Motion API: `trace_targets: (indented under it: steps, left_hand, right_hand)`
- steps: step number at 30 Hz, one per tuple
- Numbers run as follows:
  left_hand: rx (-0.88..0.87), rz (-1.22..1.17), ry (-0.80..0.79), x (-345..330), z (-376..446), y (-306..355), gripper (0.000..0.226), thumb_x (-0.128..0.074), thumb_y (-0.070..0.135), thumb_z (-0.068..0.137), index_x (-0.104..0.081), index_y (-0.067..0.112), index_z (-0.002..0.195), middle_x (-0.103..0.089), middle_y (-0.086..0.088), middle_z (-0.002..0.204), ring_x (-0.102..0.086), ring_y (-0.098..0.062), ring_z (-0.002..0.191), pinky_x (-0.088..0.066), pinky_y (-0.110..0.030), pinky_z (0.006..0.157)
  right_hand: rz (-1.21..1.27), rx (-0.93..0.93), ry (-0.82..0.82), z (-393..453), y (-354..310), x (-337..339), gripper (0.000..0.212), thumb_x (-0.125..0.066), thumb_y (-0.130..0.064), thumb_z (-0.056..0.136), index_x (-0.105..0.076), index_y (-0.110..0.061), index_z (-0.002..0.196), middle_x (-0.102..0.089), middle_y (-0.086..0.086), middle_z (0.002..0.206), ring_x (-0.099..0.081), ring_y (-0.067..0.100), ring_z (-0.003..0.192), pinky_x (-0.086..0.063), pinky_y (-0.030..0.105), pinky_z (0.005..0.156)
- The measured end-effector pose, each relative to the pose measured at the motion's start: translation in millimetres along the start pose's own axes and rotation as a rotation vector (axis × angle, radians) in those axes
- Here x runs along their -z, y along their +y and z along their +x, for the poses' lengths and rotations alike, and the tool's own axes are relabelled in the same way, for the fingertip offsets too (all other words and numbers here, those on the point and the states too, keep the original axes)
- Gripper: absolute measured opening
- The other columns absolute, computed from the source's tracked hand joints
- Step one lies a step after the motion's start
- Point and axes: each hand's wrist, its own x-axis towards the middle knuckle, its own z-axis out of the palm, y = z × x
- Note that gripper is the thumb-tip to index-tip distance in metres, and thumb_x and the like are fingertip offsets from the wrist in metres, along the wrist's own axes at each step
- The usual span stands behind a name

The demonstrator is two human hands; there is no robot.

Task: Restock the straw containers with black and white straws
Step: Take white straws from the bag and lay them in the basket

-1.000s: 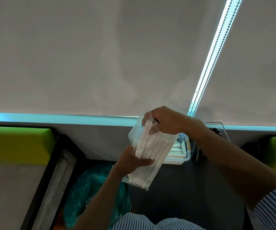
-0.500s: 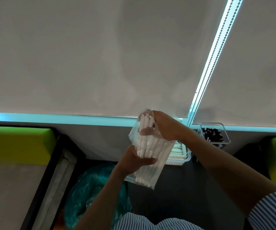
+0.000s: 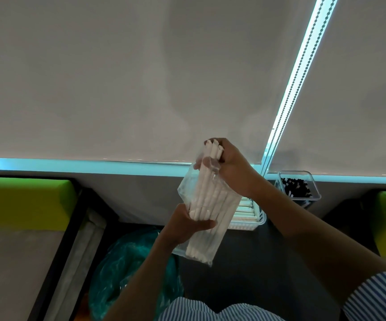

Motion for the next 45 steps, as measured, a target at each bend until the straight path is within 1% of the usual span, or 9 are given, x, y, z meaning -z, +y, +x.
trace_targets:
  steps: [6, 10, 19, 26, 29, 32, 37, 41, 45]
  left_hand:
    - [0.001, 0.004, -0.010, -4.2, 0.6, -2.6, 0.043, -0.089, 0.023, 0.072, -0.071, 0.016, 0.111, -0.075, 0.003, 0.106, -0.072, -0.012, 0.100, -0.060, -0.035, 0.089]
    - [0.028, 0.041, -0.028, -2.0, 2.5, -7.3, 0.039, -0.089, 0.024, 0.072, -0.073, 0.014, 0.106, -0.076, 0.002, 0.101, -0.073, -0.011, 0.095, -0.061, -0.034, 0.086]
    - [0.106, -0.005, -0.028, 9.5, 0.2, -34.6, 0.029, -0.085, 0.017, 0.078, -0.074, 0.008, 0.103, -0.078, -0.002, 0.099, -0.075, -0.017, 0.092, -0.060, -0.033, 0.085]
    - [0.194, -0.048, 0.081, 30.5, -1.8, -66.6, 0.031, -0.084, 0.011, 0.078, -0.073, 0.004, 0.106, -0.079, -0.006, 0.095, -0.076, -0.021, 0.090, -0.061, -0.042, 0.086]
    - [0.210, -0.020, 0.100, 41.2, -0.2, -74.9, 0.031, -0.083, 0.014, 0.079, -0.073, 0.008, 0.108, -0.078, -0.005, 0.095, -0.076, -0.018, 0.089, -0.061, -0.043, 0.087]
    - [0.225, -0.041, 0.120, 52.7, 4.0, -79.6, 0.027, -0.083, 0.014, 0.079, -0.074, 0.010, 0.104, -0.079, -0.006, 0.095, -0.077, -0.021, 0.089, -0.061, -0.045, 0.087]
    - [0.219, -0.051, 0.165, 65.6, 10.8, -80.2, 0.021, -0.083, 0.012, 0.078, -0.073, 0.019, 0.095, -0.079, -0.002, 0.090, -0.077, -0.019, 0.085, -0.062, -0.034, 0.080]
    - [0.225, -0.038, 0.224, 75.9, 15.4, -81.3, 0.022, -0.087, 0.013, 0.074, -0.072, 0.021, 0.089, -0.078, 0.001, 0.080, -0.076, -0.011, 0.075, -0.059, -0.022, 0.067]
    - [0.244, -0.023, 0.272, 89.4, 18.9, -87.4, 0.030, -0.090, 0.017, 0.071, -0.075, 0.010, 0.096, -0.078, -0.005, 0.084, -0.077, -0.018, 0.076, -0.061, -0.030, 0.069]
  right_hand:
    - [-0.239, -0.062, -0.113, 7.5, 3.7, -0.6, 0.015, -0.066, -0.024, 0.091, -0.076, -0.017, 0.082, -0.074, -0.003, 0.086, -0.070, 0.021, 0.085, -0.055, 0.046, 0.083]
    - [0.071, -0.046, 0.055, 7.8, -2.4, 0.3, 0.015, -0.054, -0.006, 0.100, -0.063, 0.006, 0.099, -0.074, 0.013, 0.089, -0.070, 0.037, 0.090, -0.055, 0.049, 0.085]
    - [0.401, 0.032, 0.154, 21.7, -19.9, 13.3, 0.005, -0.051, 0.000, 0.101, -0.055, -0.003, 0.102, -0.068, 0.014, 0.085, -0.070, 0.035, 0.087, -0.054, 0.053, 0.093]
    - [0.155, 0.233, 0.377, 44.6, -32.0, 30.8, 0.004, -0.052, -0.005, 0.101, -0.054, -0.008, 0.103, -0.069, 0.010, 0.083, -0.072, 0.028, 0.083, -0.057, 0.043, 0.090]
    - [0.033, 0.249, 0.410, 56.8, -27.6, 39.5, 0.011, -0.051, -0.004, 0.101, -0.052, 0.004, 0.108, -0.066, 0.023, 0.090, -0.070, 0.017, 0.078, -0.055, 0.026, 0.083]
    - [-0.140, 0.204, 0.368, 63.2, -8.3, 42.3, 0.025, -0.053, -0.008, 0.101, -0.051, 0.013, 0.113, -0.066, 0.026, 0.100, -0.067, 0.001, 0.075, -0.048, 0.011, 0.079]
    - [-0.304, -0.048, 0.240, 64.5, 50.4, 32.4, 0.015, -0.063, -0.017, 0.097, -0.054, -0.011, 0.107, -0.068, 0.007, 0.099, -0.068, 0.017, 0.083, -0.054, 0.027, 0.077]
    - [-0.506, -0.178, 0.091, 59.7, 101.6, 17.5, 0.026, -0.063, -0.017, 0.097, -0.056, -0.007, 0.120, -0.065, -0.001, 0.105, -0.064, 0.007, 0.076, -0.052, 0.011, 0.065]
    - [-0.653, -0.266, -0.099, 57.8, 147.3, 2.5, 0.038, -0.061, -0.016, 0.099, -0.049, -0.004, 0.132, -0.067, 0.016, 0.111, -0.065, 0.028, 0.078, -0.051, 0.031, 0.060]
